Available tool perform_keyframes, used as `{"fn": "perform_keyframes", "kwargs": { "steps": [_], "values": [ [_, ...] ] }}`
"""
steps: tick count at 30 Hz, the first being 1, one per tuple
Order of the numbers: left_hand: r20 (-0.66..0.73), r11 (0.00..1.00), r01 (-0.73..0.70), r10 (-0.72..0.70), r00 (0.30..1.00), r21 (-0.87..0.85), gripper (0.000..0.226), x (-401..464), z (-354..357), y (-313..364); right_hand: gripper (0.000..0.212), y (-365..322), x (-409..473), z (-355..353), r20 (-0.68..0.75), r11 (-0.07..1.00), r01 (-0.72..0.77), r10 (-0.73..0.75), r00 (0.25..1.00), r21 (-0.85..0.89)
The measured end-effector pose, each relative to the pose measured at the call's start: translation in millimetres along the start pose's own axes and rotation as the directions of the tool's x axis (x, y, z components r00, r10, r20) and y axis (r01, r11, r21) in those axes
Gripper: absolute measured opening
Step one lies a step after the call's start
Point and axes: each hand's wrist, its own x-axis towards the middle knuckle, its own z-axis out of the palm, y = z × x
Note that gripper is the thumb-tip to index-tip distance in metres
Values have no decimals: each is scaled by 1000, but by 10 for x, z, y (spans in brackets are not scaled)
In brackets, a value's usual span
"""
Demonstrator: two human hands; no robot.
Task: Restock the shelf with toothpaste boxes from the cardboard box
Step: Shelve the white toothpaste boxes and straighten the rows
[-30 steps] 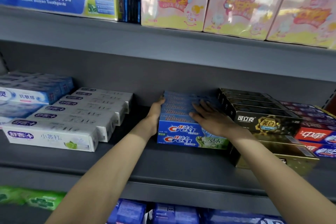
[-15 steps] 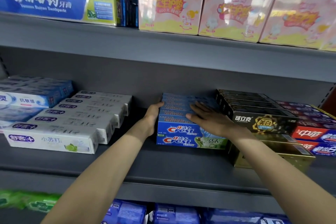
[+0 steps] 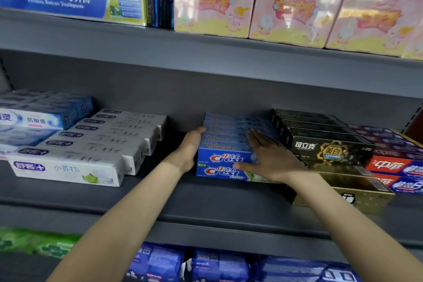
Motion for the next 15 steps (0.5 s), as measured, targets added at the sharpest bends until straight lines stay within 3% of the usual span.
{"fn": "perform_keyframes", "kwargs": {
  "steps": [4,6,8,11,15],
  "values": [
    [23,959,-165,164,986,231,47,-151,-28,-58,103,41,4,2,-15,999,43,-44,999,-29],
    [146,818,-320,285,947,479,73,-222,-107,-47,104,47,21,-10,-16,999,41,-41,999,-8],
    [276,643,-399,289,917,653,102,-228,-192,-26,104,53,42,2,-17,999,40,-40,999,9],
    [312,458,-389,236,920,799,103,-210,-218,7,105,59,47,25,-11,999,44,-44,999,22],
    [279,544,-355,220,935,760,92,-200,-160,44,98,143,62,-81,87,990,62,-74,993,130]
  ]
}}
